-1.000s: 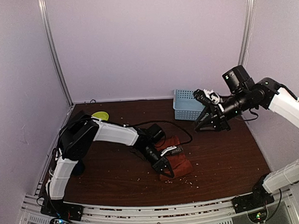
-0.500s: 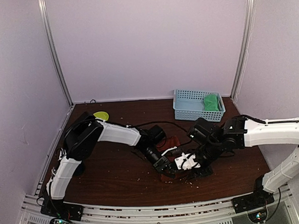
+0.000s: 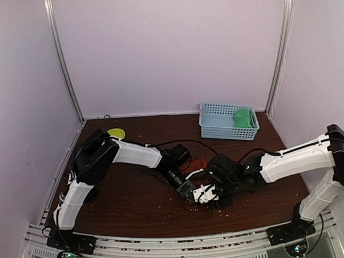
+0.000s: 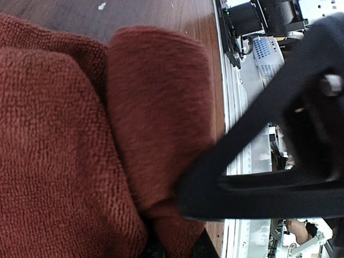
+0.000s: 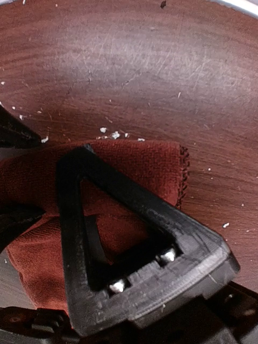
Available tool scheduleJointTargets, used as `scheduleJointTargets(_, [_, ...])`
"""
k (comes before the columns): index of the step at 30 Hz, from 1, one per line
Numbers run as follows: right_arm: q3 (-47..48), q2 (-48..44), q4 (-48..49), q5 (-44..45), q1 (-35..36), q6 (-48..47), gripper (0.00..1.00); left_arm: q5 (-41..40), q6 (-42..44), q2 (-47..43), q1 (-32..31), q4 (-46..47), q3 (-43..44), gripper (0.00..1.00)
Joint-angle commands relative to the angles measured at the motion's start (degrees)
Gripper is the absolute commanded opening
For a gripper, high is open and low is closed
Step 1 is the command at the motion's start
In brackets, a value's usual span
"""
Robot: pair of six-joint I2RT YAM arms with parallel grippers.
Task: Roll the towels
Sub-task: Roll the towel at the center of the board.
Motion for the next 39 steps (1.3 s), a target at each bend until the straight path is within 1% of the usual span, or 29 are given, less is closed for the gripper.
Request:
scheduleJointTargets(1, [-2.45, 3.63, 5.56, 4.20, 0.22, -0.01, 0.34, -2.52, 0.12, 2.35, 0.01, -3.45, -0.92, 0.11])
scheduleJointTargets(2, [-2.21, 4.59, 4.81, 4.21, 0.22, 0.15, 0.30, -2.69, 0.20, 1.95, 0.16, -3.46, -1.16, 0.11])
scheduleJointTargets(3, [-1.64, 5.24, 3.63, 4.00, 0.16, 0.36, 0.24, -3.09, 0.33, 1.23, 0.34, -3.45, -1.86, 0.14])
scheduleJointTargets(5, [-0.69, 5.68, 1.03, 2.79, 0.06, 0.68, 0.14, -6.08, 1.04, -1.98, 0.76, -2.84, -4.02, 0.24])
scheduleJointTargets(6, [0.02, 5.54, -0.37, 1.69, -0.24, 0.77, 0.10, -7.90, 0.87, -4.70, 1.46, -1.27, -5.83, 0.32])
scheduleJointTargets(7, [0.42, 5.39, -1.89, 0.38, -0.44, 1.11, 0.06, -9.51, 0.31, -7.68, 2.17, 0.53, -8.03, 0.36])
scheduleJointTargets(9, [2.70, 5.31, -6.10, -3.54, -0.97, 1.90, 0.02, -13.28, -1.36, -14.02, 4.05, 3.97, -12.80, 0.41])
scheduleJointTargets(11, [5.33, 5.53, -10.97, -7.85, -1.39, 2.85, 0.01, -17.87, -3.41, -20.42, 6.18, 7.09, -17.65, 0.44])
scheduleJointTargets(13, [8.76, 6.28, -16.26, -12.70, -1.95, 3.94, 0.00, -24.64, -3.92, -27.17, 7.44, 10.10, -22.20, 0.46])
scheduleJointTargets(16, [13.93, 8.76, -23.21, -21.02, -3.82, 6.50, 0.00, -34.59, -2.42, -37.45, 7.60, 14.59, -28.70, 0.48])
scheduleJointTargets(18, [17.62, 11.91, -25.88, -24.32, -5.93, 7.96, 0.00, -40.43, -0.61, -43.18, 7.07, 16.56, -31.64, 0.50])
scheduleJointTargets(20, [21.83, 16.44, -29.94, -27.42, -8.27, 8.19, 0.00, -47.29, 3.04, -49.51, 4.51, 19.75, -35.40, 0.57])
scheduleJointTargets(21, [24.24, 18.87, -32.98, -29.45, -9.39, 7.86, 0.00, -51.29, 4.94, -52.63, 2.95, 21.38, -37.19, 0.57])
scheduleJointTargets(23, [28.34, 23.47, -36.50, -32.58, -11.75, 7.38, 0.00, -56.21, 8.39, -58.32, -0.40, 24.57, -40.22, 0.57])
scheduleJointTargets(25, [31.98, 28.53, -39.40, -35.30, -13.81, 6.51, 0.00, -62.37, 11.25, -62.20, -4.17, 28.19, -42.97, 0.57])
scheduleJointTargets(26, [33.65, 30.49, -40.68, -36.19, -14.58, 6.08, 0.00, -63.42, 13.42, -63.66, -5.96, 29.78, -44.08, 0.57])
scheduleJointTargets(28, [36.14, 34.15, -41.94, -36.55, -16.09, 6.22, 0.00, -66.21, 16.57, -64.47, -10.72, 30.95, -44.72, 0.56])
scheduleJointTargets(31, [38.90, 38.63, -43.55, -37.46, -17.78, 6.27, 0.00, -66.44, 20.55, -60.86, -15.50, 28.54, -42.07, 0.55])
scheduleJointTargets(35, [41.03, 42.95, -45.37, -39.20, -18.86, 6.08, 0.00, -64.56, 22.40, -51.80, -18.66, 25.18, -38.53, 0.51])
scheduleJointTargets(39, [40.76, 44.24, -44.67, -40.18, -19.05, 6.09, 0.00, -65.95, 22.88, -43.39, -20.34, 24.70, -36.16, 0.51])
